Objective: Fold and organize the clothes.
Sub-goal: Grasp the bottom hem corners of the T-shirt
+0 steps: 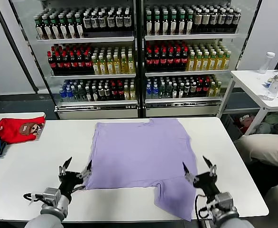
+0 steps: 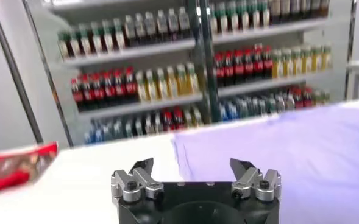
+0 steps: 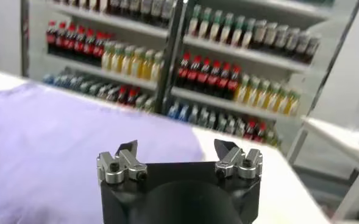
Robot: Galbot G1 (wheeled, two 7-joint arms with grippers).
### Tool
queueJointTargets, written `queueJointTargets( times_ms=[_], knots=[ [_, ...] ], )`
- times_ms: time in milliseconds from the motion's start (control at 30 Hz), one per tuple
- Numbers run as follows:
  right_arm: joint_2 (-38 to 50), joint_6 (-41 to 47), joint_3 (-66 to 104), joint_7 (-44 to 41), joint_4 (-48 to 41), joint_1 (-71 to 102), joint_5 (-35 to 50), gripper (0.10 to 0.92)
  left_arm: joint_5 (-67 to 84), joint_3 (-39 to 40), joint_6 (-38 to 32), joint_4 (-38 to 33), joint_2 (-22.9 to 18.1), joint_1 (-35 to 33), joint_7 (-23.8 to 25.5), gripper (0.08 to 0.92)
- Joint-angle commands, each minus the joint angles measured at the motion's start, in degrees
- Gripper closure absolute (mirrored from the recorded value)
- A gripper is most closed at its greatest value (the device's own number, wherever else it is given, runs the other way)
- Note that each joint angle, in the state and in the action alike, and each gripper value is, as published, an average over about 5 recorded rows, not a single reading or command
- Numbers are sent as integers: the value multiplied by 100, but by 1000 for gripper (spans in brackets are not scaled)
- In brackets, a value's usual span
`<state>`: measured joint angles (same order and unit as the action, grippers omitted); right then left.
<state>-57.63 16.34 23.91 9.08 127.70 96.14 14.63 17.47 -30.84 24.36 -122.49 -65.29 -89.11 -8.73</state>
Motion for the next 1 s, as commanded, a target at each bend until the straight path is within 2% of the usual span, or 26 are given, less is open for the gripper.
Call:
queueJointTargets(
  times_ms=[33, 233, 500, 767, 867, 1000],
  knots=[
    [140, 45, -6, 140, 201, 676, 143, 203, 214, 64, 690, -384, 142, -471, -363, 177],
    [50, 141, -109, 443, 132, 704, 200, 203, 255, 51, 702, -345, 168, -531, -401, 177],
    [42, 226, -78, 583, 182, 949, 408, 203, 355, 52, 670, 229, 124, -214, -243, 177],
    [4, 307, -168, 668, 88, 958, 612, 214, 389, 67, 667, 383, 62, -153, -247, 183],
    [-12, 323, -203, 663, 49, 920, 722, 275, 406, 67, 665, 383, 69, -172, -249, 236],
    [-24, 344, -224, 658, -18, 892, 925, 386, 489, 76, 620, 383, 46, -174, -246, 354]
  ],
)
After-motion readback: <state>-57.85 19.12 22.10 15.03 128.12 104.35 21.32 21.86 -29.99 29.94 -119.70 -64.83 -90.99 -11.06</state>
